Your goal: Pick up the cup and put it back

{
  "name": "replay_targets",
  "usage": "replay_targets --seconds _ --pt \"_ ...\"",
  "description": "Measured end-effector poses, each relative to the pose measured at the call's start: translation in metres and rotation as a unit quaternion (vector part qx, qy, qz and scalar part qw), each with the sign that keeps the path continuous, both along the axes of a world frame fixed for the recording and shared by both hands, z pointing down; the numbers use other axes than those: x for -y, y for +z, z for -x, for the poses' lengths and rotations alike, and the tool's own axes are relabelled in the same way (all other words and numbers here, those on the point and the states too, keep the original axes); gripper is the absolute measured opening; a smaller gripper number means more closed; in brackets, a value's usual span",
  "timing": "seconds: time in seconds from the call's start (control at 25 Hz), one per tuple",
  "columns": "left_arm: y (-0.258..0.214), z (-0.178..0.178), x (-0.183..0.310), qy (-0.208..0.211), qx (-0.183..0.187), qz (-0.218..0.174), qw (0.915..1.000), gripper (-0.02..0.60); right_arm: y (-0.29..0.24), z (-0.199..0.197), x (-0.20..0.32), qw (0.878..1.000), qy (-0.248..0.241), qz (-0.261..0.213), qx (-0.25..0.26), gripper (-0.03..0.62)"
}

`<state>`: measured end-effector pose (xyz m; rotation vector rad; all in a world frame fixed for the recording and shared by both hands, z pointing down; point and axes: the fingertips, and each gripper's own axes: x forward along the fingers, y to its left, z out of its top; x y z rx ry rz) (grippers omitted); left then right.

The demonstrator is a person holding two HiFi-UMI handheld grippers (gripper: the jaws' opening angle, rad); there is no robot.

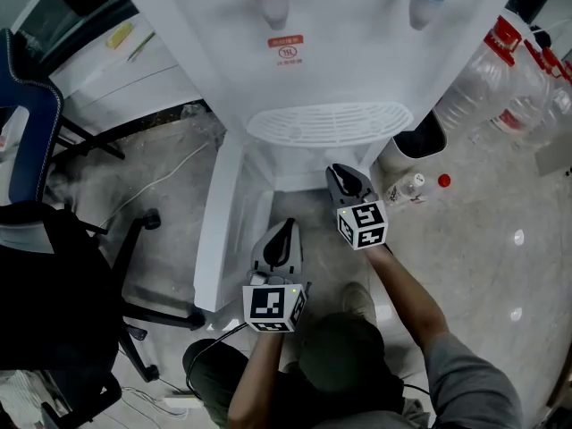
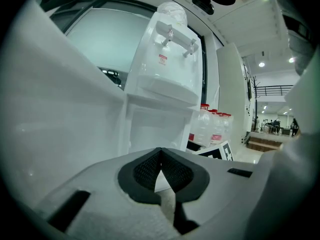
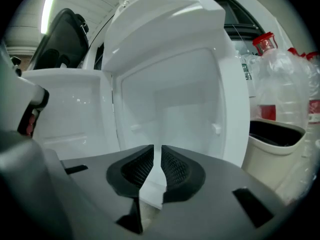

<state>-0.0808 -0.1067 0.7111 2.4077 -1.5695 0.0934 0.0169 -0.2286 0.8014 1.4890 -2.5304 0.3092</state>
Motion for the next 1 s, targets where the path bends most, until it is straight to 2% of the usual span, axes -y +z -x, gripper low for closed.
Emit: replay_targets --seconds 0.32,0.56,0.72,1.0 --pt "-0.061 0.005 -0.007 0.007 -0.019 0.010 0.9998 0.009 -0.080 -0.003 -0.051 0.999 -0.008 -0.003 0.034 0.018" --pt "-0.125 0.009 -0.013 0.023 -0.023 0.029 0.9991 0.009 -0.169 -0.002 -0.086 0.998 -0.007 0.001 0.062 0.012" --pt "-0.193 0.013 -0.021 0.023 -0.026 0.038 0.9987 0.009 -0.246 -0.003 -0.114 0.997 -0.004 0.008 0.072 0.011" --pt "-0.344 0.003 -0.043 0.048 -0.004 0.035 0.9982 0.009 -0.405 -0.015 -0.161 0.996 0.009 0.007 0.083 0.009"
